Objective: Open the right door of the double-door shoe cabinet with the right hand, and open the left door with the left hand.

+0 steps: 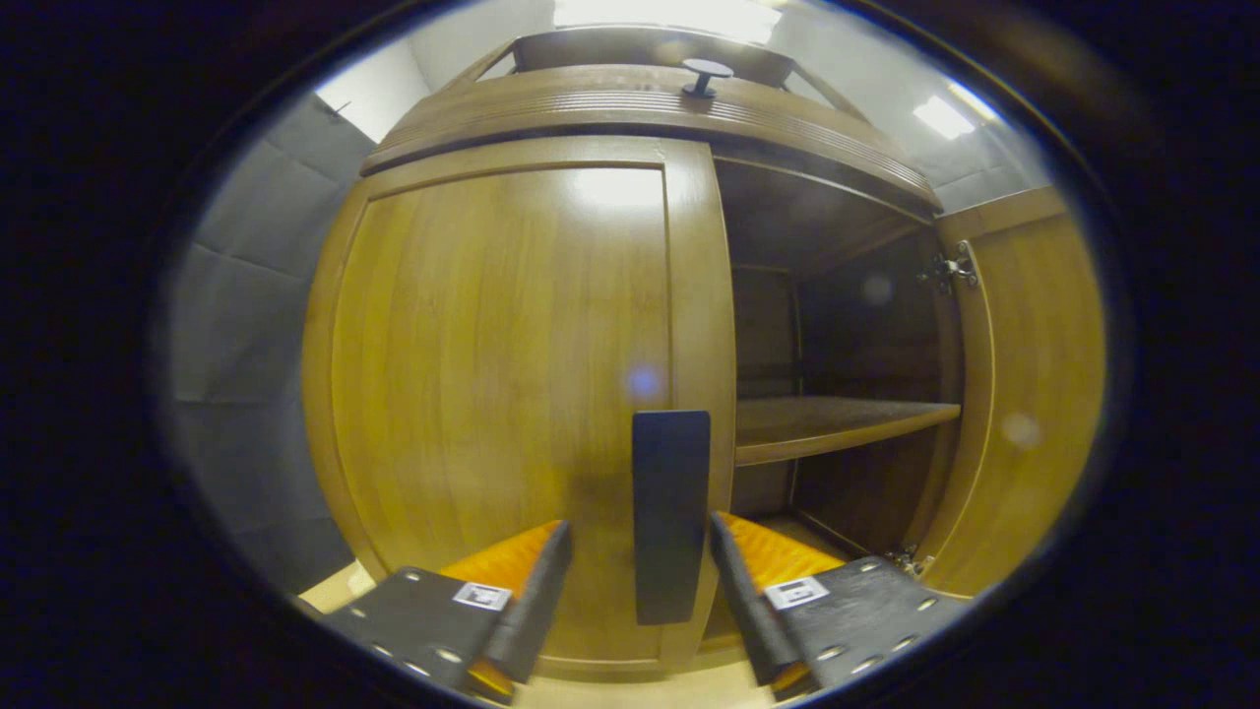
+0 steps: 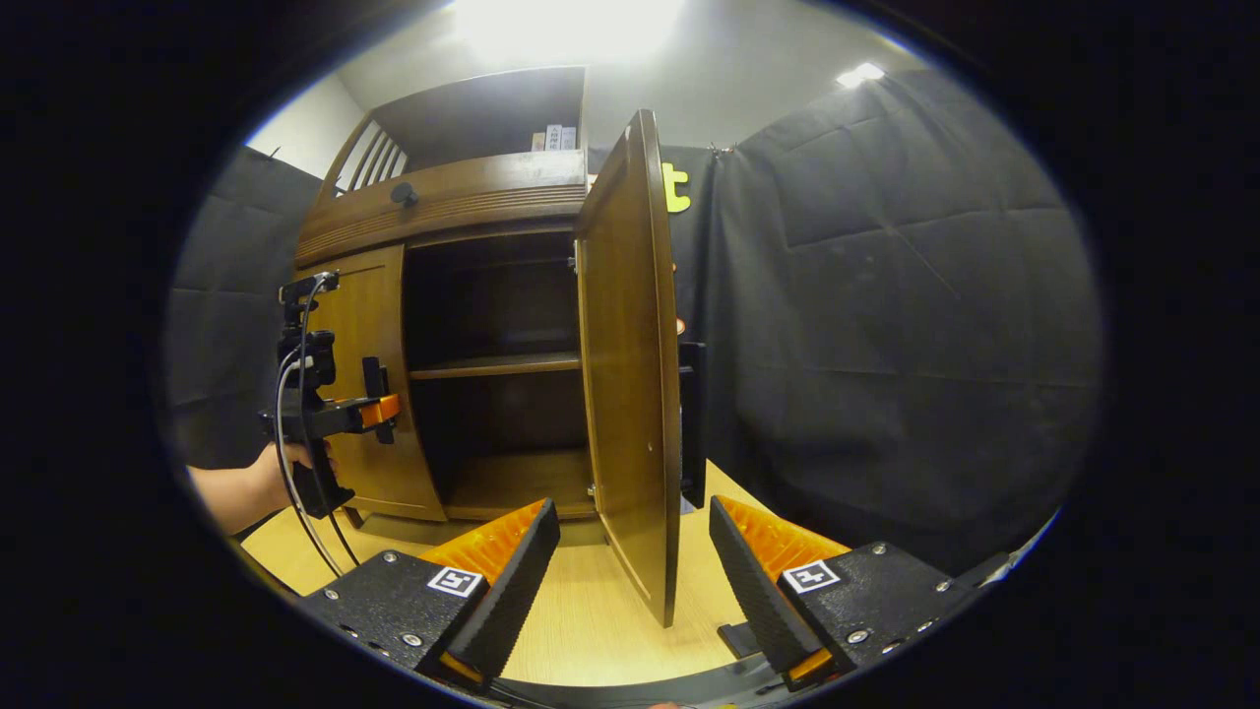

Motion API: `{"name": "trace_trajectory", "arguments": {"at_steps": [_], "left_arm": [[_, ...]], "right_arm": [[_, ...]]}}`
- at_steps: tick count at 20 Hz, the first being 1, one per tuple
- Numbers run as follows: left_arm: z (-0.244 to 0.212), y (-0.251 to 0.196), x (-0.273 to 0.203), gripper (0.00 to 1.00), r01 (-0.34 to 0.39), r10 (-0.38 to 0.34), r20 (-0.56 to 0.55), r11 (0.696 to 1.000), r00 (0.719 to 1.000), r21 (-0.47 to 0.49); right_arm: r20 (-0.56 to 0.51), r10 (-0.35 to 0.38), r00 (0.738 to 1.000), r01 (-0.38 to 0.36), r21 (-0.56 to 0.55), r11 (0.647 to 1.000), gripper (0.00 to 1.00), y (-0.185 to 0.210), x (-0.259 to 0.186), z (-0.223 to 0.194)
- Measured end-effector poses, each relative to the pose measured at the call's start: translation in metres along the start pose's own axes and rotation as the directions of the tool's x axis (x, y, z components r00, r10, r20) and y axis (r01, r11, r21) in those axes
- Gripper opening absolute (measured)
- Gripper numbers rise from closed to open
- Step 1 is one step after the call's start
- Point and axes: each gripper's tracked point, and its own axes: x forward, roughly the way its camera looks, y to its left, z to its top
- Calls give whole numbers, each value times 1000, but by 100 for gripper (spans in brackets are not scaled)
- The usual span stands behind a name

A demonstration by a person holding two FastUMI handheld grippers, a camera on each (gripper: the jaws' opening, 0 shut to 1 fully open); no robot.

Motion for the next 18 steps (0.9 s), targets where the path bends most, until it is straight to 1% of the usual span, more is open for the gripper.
{"name": "trace_trajectory", "arguments": {"at_steps": [2, 3, 5, 6, 7, 9, 10, 11, 13, 16, 17, 18], "left_arm": [[-5, 1, 6, 62, -17, 17, -4, 1000, 1000, 13], [-5, -7, 5, 52, 15, -15, -4, 1000, 1000, -2], [-6, -5, 4, 36, 2, -1, -24, 1000, 1000, 31], [-7, -1, 1, 28, -4, 5, -23, 1000, 1000, 18], [-5, -4, 2, 22, -7, 7, -29, 1000, 1000, 5], [-4, -6, 0, 27, -3, 2, -34, 1000, 999, -17], [-2, -6, -2, 14, 1, -1, -36, 1000, 999, -18], [-1, -7, -4, 14, 6, -7, -36, 1000, 999, -19], [1, -8, -8, 14, 16, -17, -37, 1000, 999, -19], [7, -8, -9, 27, 25, -26, -37, 999, 999, -19], [7, -7, -11, 27, 27, -28, -39, 999, 999, -20], [10, -4, -13, 27, 29, -30, -38, 999, 999, -21]], "right_arm": [[2, -1, 1000, 1, -8, 1000, 95, 0, -1, 0], [4, 3, 1000, -3, -13, 1000, 93, 0, 0, 1], [8, 11, 1000, -11, -14, 1000, 95, 2, 0, 2], [9, 15, 1000, -14, -12, 1000, 95, 4, 0, 2], [10, 18, 1000, -18, -10, 1000, 95, 5, 0, 1], [20, 25, 1000, -25, -8, 1000, 95, 7, 0, 4], [25, 29, 999, -29, -7, 1000, 93, 10, -3, 5], [28, 33, 999, -33, -7, 999, 95, 12, -5, 7], [35, 38, 999, -38, -8, 999, 93, 17, -6, 8], [37, 56, 998, -56, 0, 998, 95, 21, -11, 6], [39, 61, 997, -61, 1, 998, 93, 23, -14, 7], [41, 65, 997, -65, -2, 998, 94, 24, -15, 7]]}}
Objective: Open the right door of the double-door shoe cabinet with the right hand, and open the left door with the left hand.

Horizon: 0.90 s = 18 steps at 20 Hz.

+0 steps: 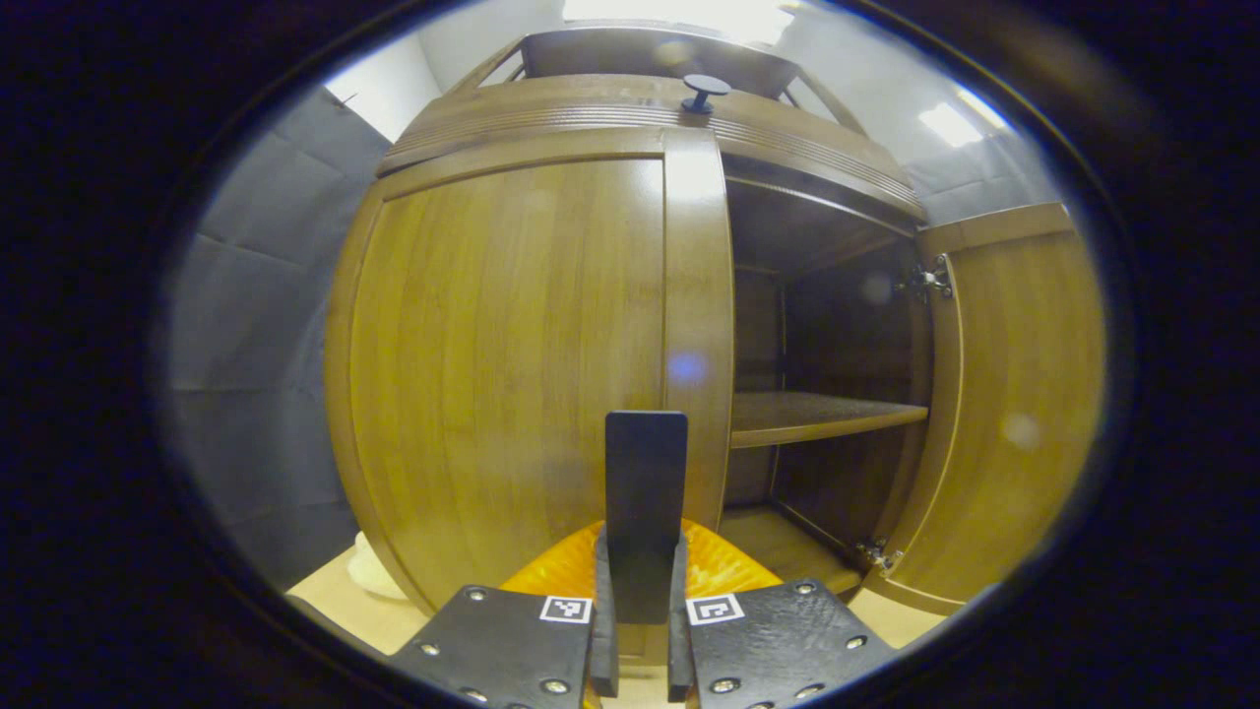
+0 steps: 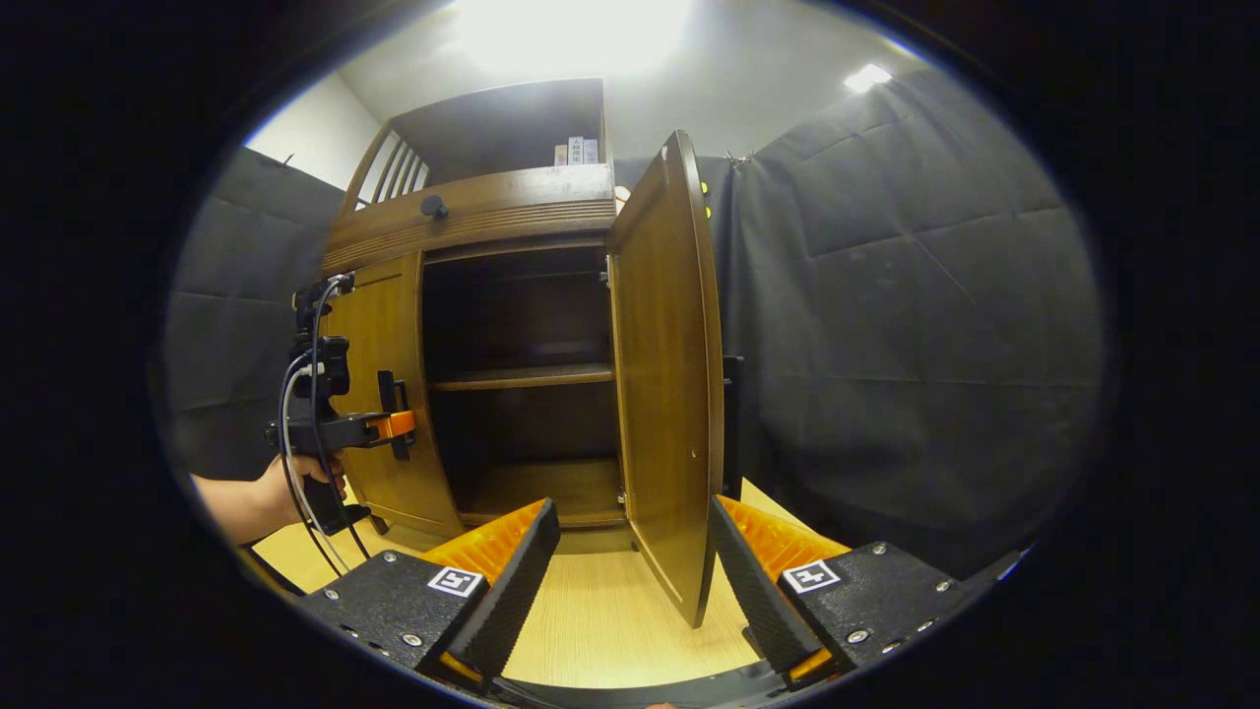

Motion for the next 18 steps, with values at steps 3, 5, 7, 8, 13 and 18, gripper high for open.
{"name": "trace_trajectory", "arguments": {"at_steps": [3, 5, 7, 8, 13, 18], "left_arm": [[11, 5, -3, 14, -1, 1, 4, 1000, 1000, -1], [12, 6, -5, 14, 0, 0, 3, 1000, 1000, -4], [14, 8, -5, 14, 0, 0, 2, 1000, 1000, -5], [16, 9, -4, 14, -1, 1, 3, 1000, 1000, -6], [16, 13, -11, 14, -2, 2, 10, 1000, 1000, -8], [19, 16, -15, 27, -14, 14, 14, 1000, 1000, -10]], "right_arm": [[5, 17, 1000, -17, -2, 1000, 95, 6, -6, -1], [10, 23, 1000, -23, -5, 1000, 94, 9, -9, 0], [14, 31, 999, -31, 0, 1000, 95, 12, -13, 1], [19, 30, 999, -30, 0, 1000, 94, 14, -15, 2], [25, 47, 999, -47, -3, 999, 92, 23, -24, 3], [31, 85, 996, -84, -15, 996, 93, 42, -27, 6]]}}
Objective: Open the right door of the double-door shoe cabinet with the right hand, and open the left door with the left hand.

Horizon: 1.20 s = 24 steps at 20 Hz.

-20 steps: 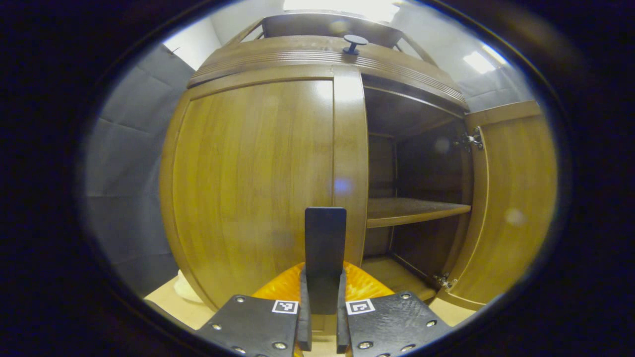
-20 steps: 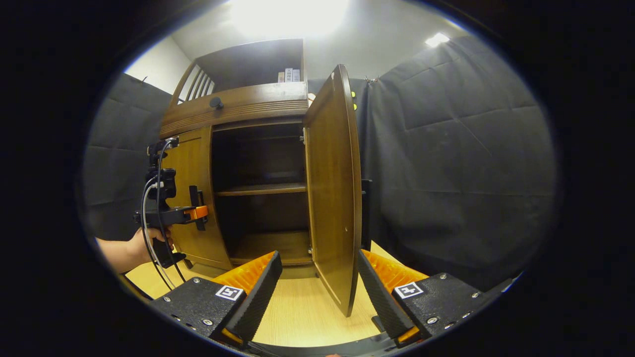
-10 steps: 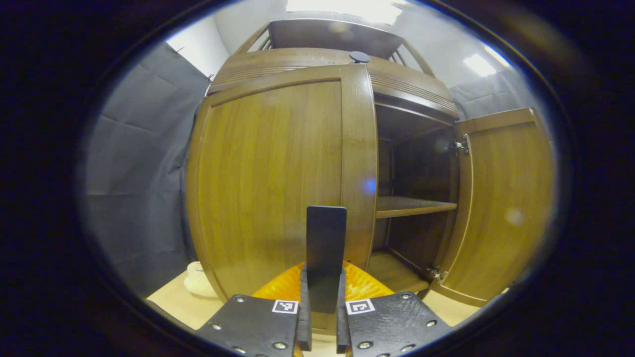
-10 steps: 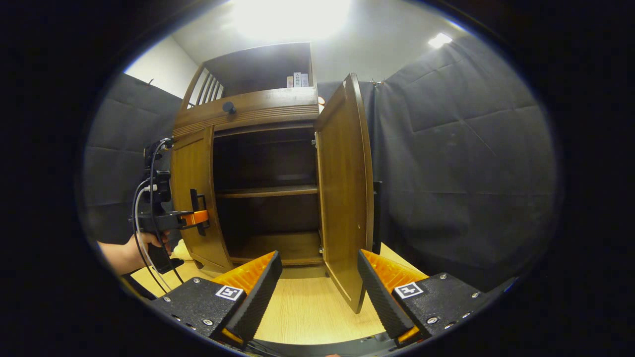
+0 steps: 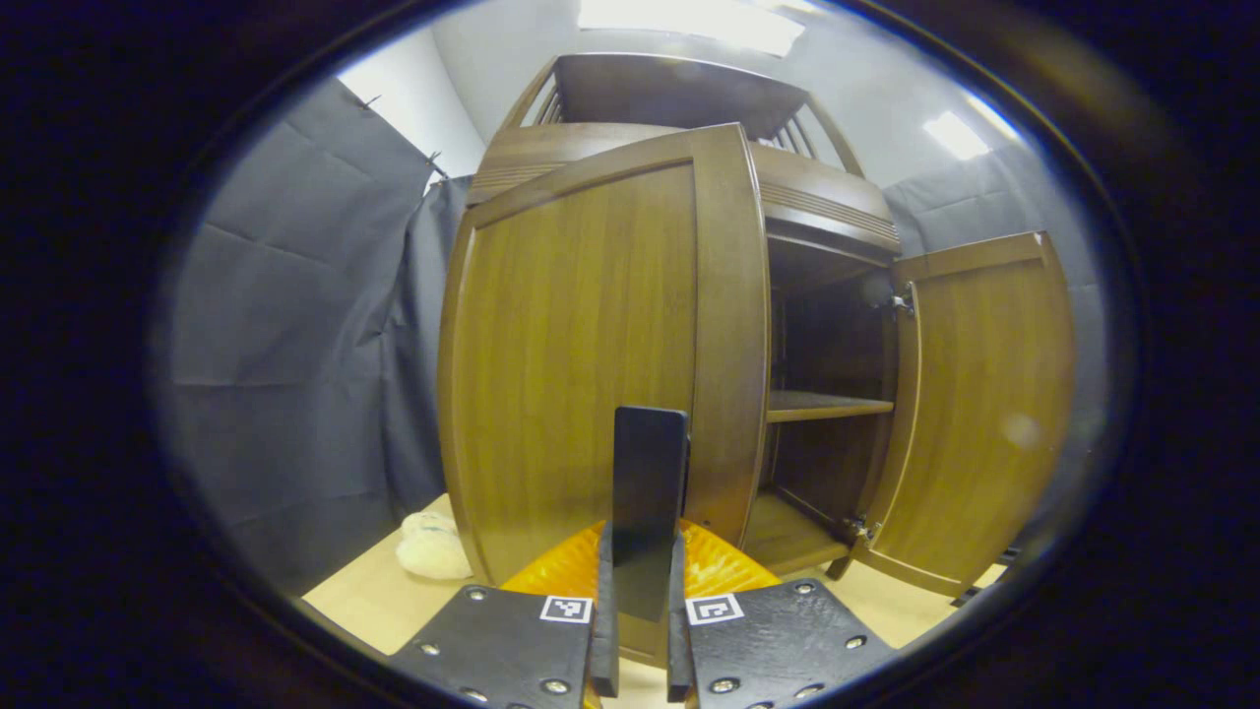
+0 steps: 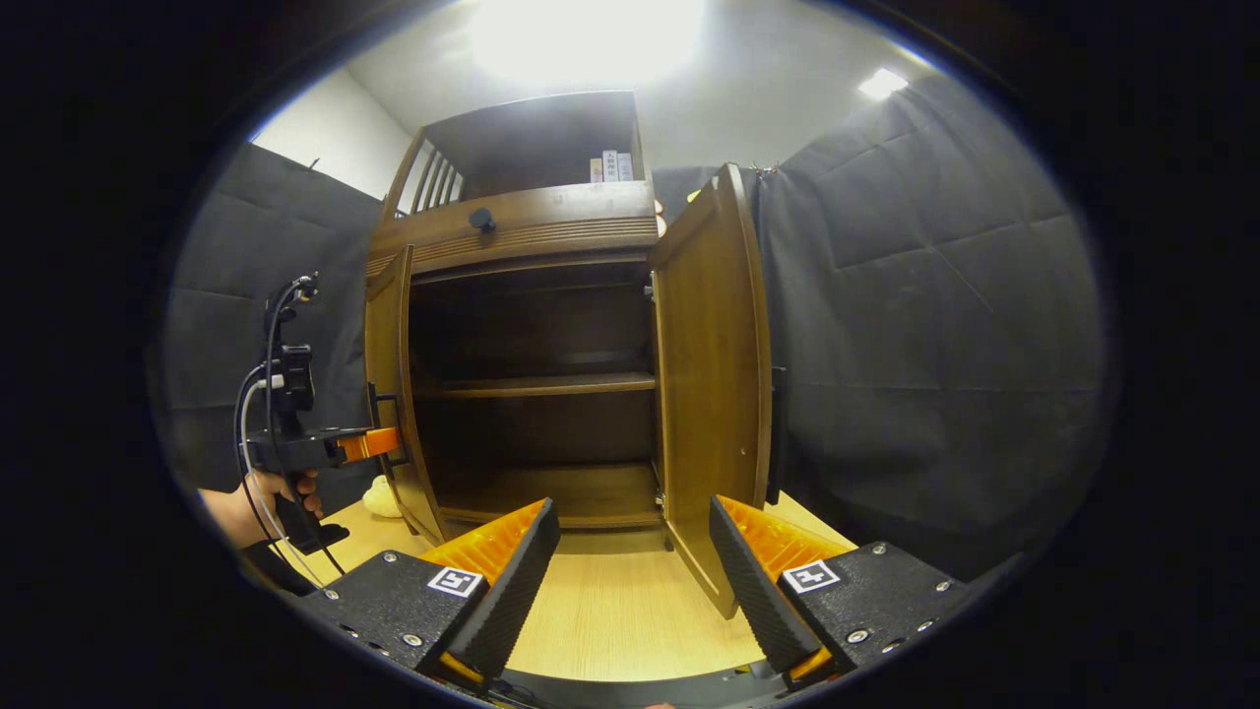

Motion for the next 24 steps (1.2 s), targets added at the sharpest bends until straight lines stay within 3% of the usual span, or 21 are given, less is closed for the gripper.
{"name": "trace_trajectory", "arguments": {"at_steps": [3, 4, 5, 6, 7, 21, 22, 24], "left_arm": [[9, -2, 0, 26, -10, 10, 1, 1000, 1000, 1], [12, -4, -1, 19, -15, 15, 3, 1000, 1000, 1], [15, -4, -5, 26, -20, 20, 4, 1000, 1000, 1], [18, -6, -6, 13, -28, 28, 7, 1000, 1000, 1], [16, -4, -7, 26, -35, 35, 8, 999, 999, 7], [45, -18, -11, 25, -189, 188, 32, 981, 982, 43], [47, -15, -12, 12, -212, 211, 37, 976, 977, 54], [54, -25, -14, 18, -235, 233, 38, 970, 972, 55]], "right_arm": [[5, 24, 1000, -24, -5, 1000, 93, 10, 1, 2], [4, 31, 1000, -31, -6, 999, 93, 13, 2, 1], [3, 39, 999, -39, -6, 999, 93, 16, 2, 0], [1, 48, 999, -48, -7, 999, 93, 19, 2, -1], [0, 55, 998, -55, -10, 998, 93, 22, 3, -1], [9, 94, 996, -94, -34, 995, 95, 36, 2, 1], [11, 93, 996, -93, -33, 995, 92, 36, 2, 0], [12, 91, 996, -91, -27, 995, 93, 36, 2, 1]]}}
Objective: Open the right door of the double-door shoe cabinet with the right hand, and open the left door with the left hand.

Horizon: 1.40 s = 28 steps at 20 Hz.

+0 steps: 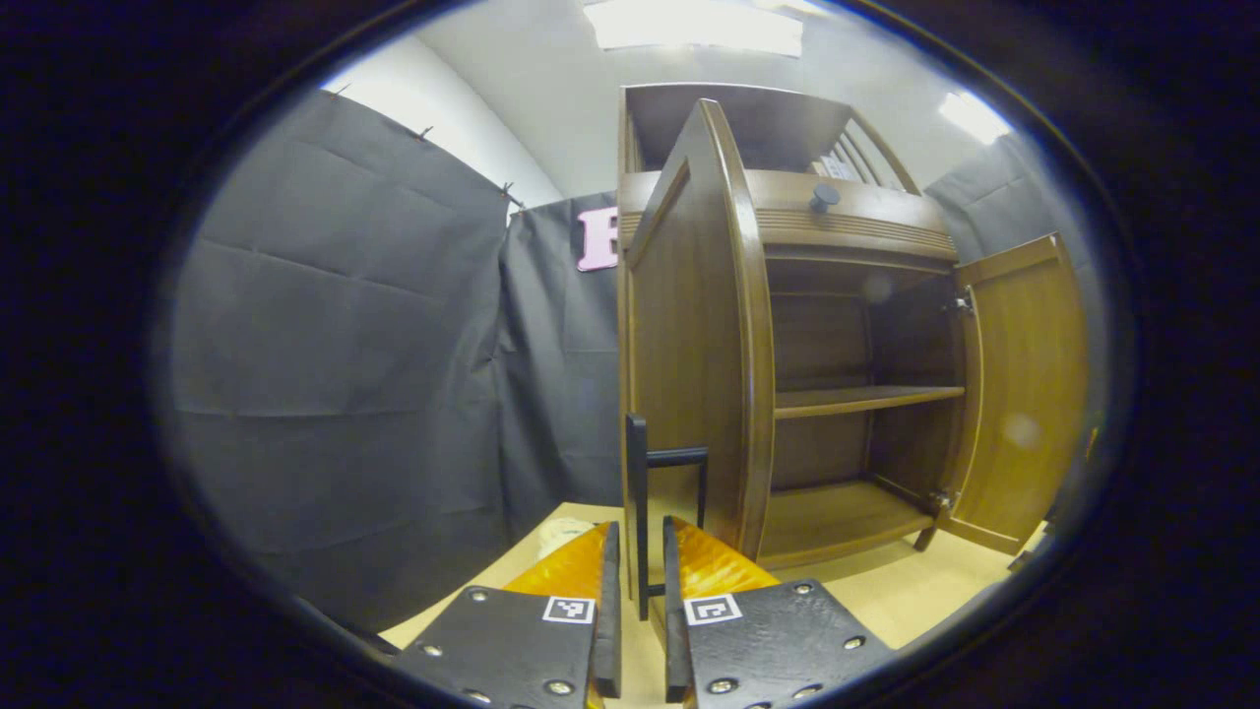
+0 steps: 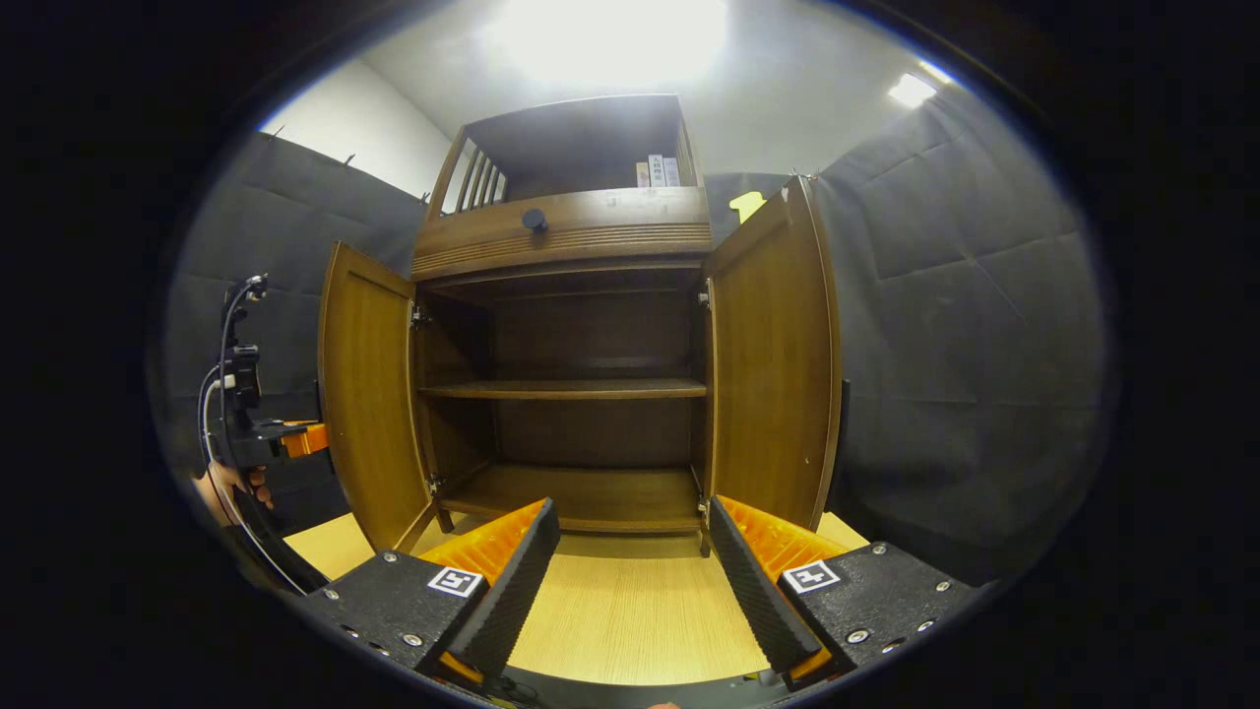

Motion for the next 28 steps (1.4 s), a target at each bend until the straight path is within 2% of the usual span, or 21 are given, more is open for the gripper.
{"name": "trace_trajectory", "arguments": {"at_steps": [13, 14, 15, 16, 19, 20, 24, 27, 28], "left_arm": [[9, 10, -14, 18, -192, 192, 3, 981, 981, 28], [12, 4, -15, 11, -184, 184, 5, 983, 983, 19], [16, 6, -19, 26, -177, 177, 6, 984, 984, 11], [18, 7, -20, 26, -173, 173, 9, 985, 985, 15], [16, 2, -26, 11, -146, 145, 29, 989, 989, 35], [18, -1, -30, 26, -136, 135, 30, 990, 990, 31], [31, -2, -33, 11, -77, 76, 26, 997, 997, 22], [44, -4, -40, 11, -20, 20, 33, 1000, 999, 16], [46, -5, -41, 11, -7, 7, 33, 1000, 999, 6]], "right_arm": [[10, 4, 1000, -4, -2, 1000, 95, 6, 4, 9], [8, -2, 1000, 2, -10, 1000, 92, 5, 5, 9], [4, -4, 1000, 4, -15, 1000, 94, 4, 6, 9], [1, -5, 1000, 5, -14, 1000, 95, 5, 6, 8], [8, -20, 1000, 20, -2, 1000, 93, 2, 7, 13], [9, -25, 1000, 25, -1, 1000, 92, 1, 7, 13], [13, -39, 999, 39, 10, 999, 93, -4, 5, 13], [22, -49, 999, 49, 3, 999, 92, -11, 3, 12], [26, -50, 998, 50, 1, 999, 95, -11, 1, 12]]}}
